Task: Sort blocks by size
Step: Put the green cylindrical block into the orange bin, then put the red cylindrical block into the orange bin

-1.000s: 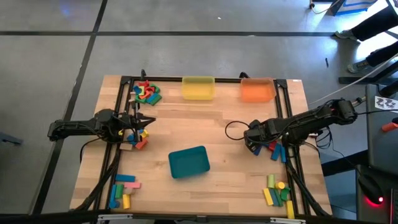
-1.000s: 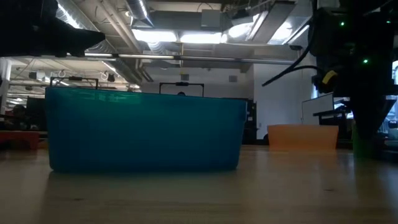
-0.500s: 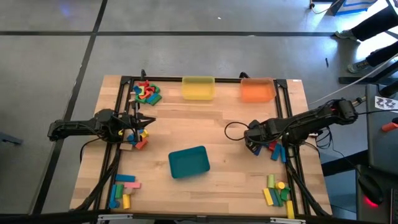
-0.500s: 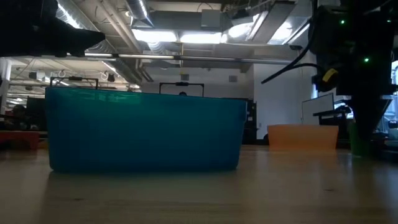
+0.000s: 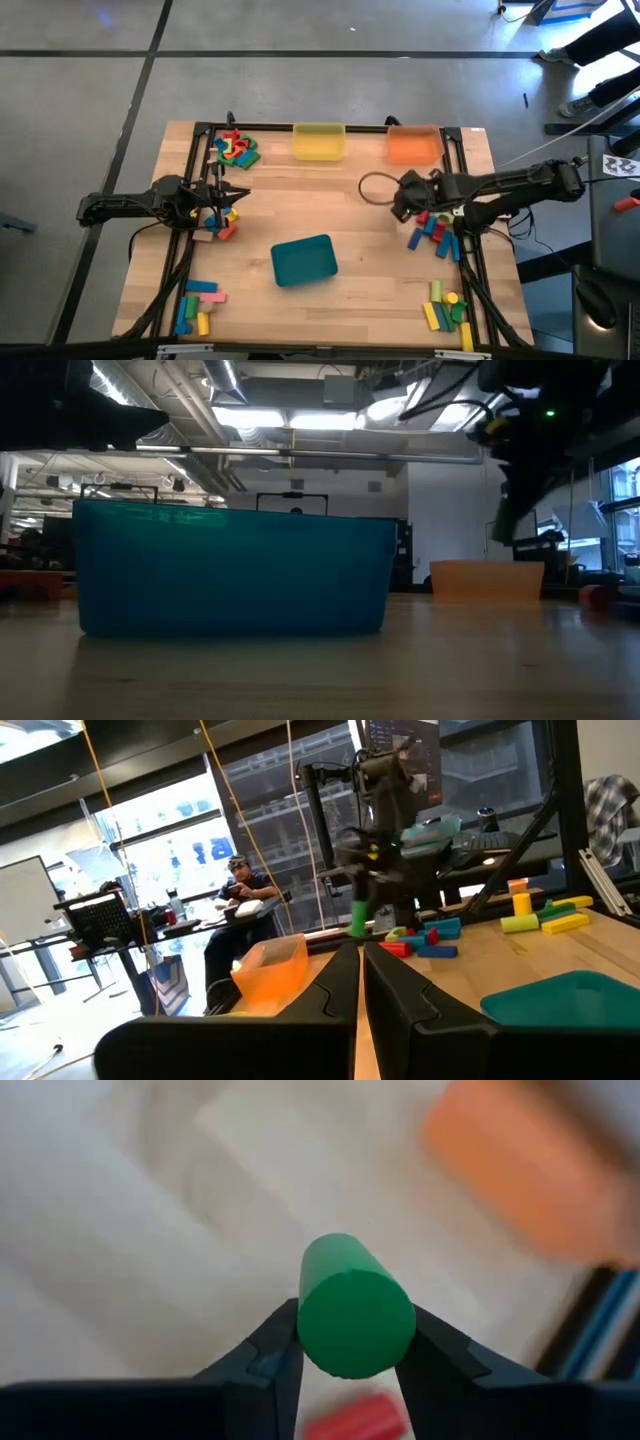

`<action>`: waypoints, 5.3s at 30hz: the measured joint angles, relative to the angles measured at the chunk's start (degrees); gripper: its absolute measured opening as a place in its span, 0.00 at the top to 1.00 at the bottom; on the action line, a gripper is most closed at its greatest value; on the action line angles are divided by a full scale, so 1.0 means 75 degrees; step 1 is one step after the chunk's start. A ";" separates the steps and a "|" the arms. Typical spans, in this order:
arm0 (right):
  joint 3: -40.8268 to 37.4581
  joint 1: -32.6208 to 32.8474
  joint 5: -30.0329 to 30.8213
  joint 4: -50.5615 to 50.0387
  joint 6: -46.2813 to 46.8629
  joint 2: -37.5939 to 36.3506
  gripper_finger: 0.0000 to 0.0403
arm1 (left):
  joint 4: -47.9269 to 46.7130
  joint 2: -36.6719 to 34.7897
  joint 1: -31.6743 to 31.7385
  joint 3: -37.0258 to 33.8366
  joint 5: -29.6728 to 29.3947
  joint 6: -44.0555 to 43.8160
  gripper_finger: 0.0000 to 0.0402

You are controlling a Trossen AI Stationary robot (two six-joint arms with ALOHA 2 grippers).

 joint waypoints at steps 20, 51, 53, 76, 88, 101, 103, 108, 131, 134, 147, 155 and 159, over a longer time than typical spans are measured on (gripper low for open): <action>0.0174 -0.4613 -0.0719 0.2698 -0.3946 0.0003 0.67 | 0.0028 -0.0001 -0.0003 0.0000 -0.0001 0.0340 0.99; 0.0177 -0.7087 -0.2599 0.4849 -0.5155 0.3012 0.53 | 0.0176 -0.0002 0.0000 0.0000 -0.0001 0.0406 0.99; 0.0177 -0.7090 -0.2601 0.4845 -0.5171 0.3003 0.49 | 0.0174 0.0000 0.0000 0.0000 0.0000 0.0405 0.99; 0.1486 -0.4438 -0.2604 -0.0884 -0.2675 0.0200 0.38 | 0.0204 0.0000 -0.0003 0.0000 -0.0001 0.0143 0.99; 0.1144 -0.1901 -0.2741 -0.2110 0.0799 -0.0010 0.38 | 0.0194 0.0000 0.0000 0.0000 0.0002 -0.0202 0.99; -0.0732 -0.0673 -0.3051 -0.1289 0.3588 -0.0013 0.38 | 0.0169 0.0000 -0.0002 0.0000 -0.0001 0.0208 0.99; -0.1014 -0.0677 -0.2970 -0.0861 0.3714 -0.0012 0.38 | 0.0168 0.0000 -0.0001 0.0000 0.0000 0.0204 0.99; -0.1633 -0.0679 -0.3059 -0.0107 0.4080 -0.0010 0.38 | 0.0168 -0.0002 -0.0002 0.0000 0.0002 0.0195 0.99; -0.2996 -0.0684 -0.2747 0.1580 0.4499 -0.0002 0.38 | 0.0127 -0.0002 -0.0002 0.0000 0.0002 -0.0058 0.99; -0.3095 -0.0682 -0.2715 0.1758 0.4456 -0.0018 0.38 | 0.0121 0.0000 -0.0002 0.0000 0.0002 -0.0058 0.99; -0.3101 -0.0679 -0.2553 0.1893 0.3954 -0.0007 0.63 | 0.0121 -0.0002 -0.0001 0.0000 0.0002 -0.0058 0.99; -0.3102 -0.0679 -0.2280 0.1902 0.3069 -0.0007 0.66 | 0.0121 -0.0002 -0.0002 0.0000 0.0002 -0.0058 0.99; -0.2965 -0.0690 -0.1850 0.1772 0.2792 0.0016 0.63 | 0.0121 0.0000 -0.0003 0.0000 0.0002 -0.0058 0.99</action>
